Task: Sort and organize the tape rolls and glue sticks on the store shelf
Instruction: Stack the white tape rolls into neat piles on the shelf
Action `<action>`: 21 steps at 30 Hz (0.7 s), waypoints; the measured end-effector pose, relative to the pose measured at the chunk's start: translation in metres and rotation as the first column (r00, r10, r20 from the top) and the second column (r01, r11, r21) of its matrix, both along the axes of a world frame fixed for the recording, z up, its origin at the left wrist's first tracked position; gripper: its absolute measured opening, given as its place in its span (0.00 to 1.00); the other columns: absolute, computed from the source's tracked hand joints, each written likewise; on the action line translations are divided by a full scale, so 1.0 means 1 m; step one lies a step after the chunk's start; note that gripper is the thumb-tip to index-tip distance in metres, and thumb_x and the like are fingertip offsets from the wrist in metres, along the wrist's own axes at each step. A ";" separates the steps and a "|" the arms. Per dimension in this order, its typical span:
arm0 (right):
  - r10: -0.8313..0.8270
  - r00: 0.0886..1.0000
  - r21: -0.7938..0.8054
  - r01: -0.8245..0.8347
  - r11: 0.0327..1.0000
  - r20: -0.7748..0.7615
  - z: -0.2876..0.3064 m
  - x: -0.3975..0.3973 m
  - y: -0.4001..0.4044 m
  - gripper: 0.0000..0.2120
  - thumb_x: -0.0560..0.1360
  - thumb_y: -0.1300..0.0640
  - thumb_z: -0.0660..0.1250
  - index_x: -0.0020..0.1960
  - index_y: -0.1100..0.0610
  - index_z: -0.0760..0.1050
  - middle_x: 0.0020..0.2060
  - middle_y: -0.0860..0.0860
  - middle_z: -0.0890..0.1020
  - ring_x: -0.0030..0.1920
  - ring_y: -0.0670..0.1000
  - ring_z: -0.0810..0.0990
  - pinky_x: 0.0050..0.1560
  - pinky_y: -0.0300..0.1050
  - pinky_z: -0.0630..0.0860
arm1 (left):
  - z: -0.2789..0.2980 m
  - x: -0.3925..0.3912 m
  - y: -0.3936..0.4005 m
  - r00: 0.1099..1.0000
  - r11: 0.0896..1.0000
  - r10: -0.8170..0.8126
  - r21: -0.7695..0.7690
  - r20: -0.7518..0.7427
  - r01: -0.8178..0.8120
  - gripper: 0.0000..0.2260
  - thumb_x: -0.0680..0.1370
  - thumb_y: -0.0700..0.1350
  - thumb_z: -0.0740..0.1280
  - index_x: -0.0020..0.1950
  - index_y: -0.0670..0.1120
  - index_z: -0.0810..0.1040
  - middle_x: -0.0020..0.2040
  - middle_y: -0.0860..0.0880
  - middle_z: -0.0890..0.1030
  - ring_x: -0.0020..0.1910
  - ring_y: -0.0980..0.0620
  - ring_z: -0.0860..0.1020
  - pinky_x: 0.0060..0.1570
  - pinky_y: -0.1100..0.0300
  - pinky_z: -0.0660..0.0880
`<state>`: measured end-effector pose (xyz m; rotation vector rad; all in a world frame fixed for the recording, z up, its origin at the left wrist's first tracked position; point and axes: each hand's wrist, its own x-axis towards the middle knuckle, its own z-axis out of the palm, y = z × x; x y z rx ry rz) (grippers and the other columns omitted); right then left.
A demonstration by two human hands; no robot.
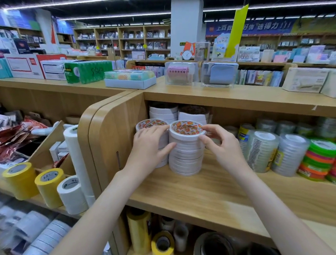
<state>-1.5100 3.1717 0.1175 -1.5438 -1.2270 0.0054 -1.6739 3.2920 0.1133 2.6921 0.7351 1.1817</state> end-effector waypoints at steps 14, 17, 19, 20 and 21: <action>0.083 0.993 -0.104 -0.091 0.990 -0.079 -0.021 0.002 -0.003 0.31 0.71 0.48 0.68 0.70 0.54 0.62 0.64 0.48 0.72 0.64 0.46 0.72 0.64 0.45 0.71 | -0.026 -0.004 -0.014 0.980 0.993 0.000 0.114 0.198 -0.023 0.17 0.75 0.44 0.61 0.62 0.40 0.76 0.57 0.44 0.76 0.58 0.49 0.71 0.61 0.59 0.67; 0.107 0.976 -0.082 -0.124 0.989 -0.188 -0.027 -0.006 -0.001 0.40 0.66 0.43 0.67 0.72 0.56 0.58 0.69 0.50 0.69 0.63 0.43 0.70 0.66 0.46 0.69 | -0.048 -0.005 -0.025 0.979 0.994 -0.097 -0.030 0.178 0.104 0.22 0.73 0.35 0.67 0.67 0.39 0.71 0.62 0.43 0.74 0.62 0.52 0.69 0.65 0.69 0.60; 0.109 0.972 -0.042 -0.120 0.992 -0.209 -0.026 -0.013 0.003 0.37 0.69 0.46 0.67 0.73 0.54 0.57 0.69 0.46 0.67 0.63 0.40 0.69 0.65 0.38 0.67 | -0.060 -0.003 -0.026 0.978 0.975 -0.157 -0.138 0.136 0.176 0.28 0.74 0.37 0.67 0.73 0.42 0.63 0.72 0.46 0.65 0.70 0.53 0.63 0.69 0.69 0.56; 0.099 0.975 -0.029 -0.107 0.994 -0.201 -0.025 -0.016 0.005 0.36 0.70 0.46 0.67 0.73 0.53 0.57 0.68 0.45 0.67 0.64 0.40 0.68 0.65 0.37 0.67 | -0.062 -0.002 -0.026 0.975 0.962 -0.181 -0.181 0.129 0.203 0.31 0.75 0.39 0.66 0.75 0.44 0.58 0.74 0.47 0.61 0.73 0.53 0.61 0.71 0.64 0.58; 0.085 0.978 -0.018 -0.090 0.996 -0.189 -0.024 -0.018 0.006 0.37 0.69 0.45 0.67 0.73 0.52 0.56 0.68 0.45 0.68 0.66 0.42 0.68 0.66 0.39 0.66 | -0.063 0.000 -0.026 0.970 0.950 -0.203 -0.213 0.133 0.228 0.33 0.75 0.41 0.65 0.76 0.46 0.54 0.76 0.48 0.58 0.73 0.53 0.60 0.71 0.58 0.61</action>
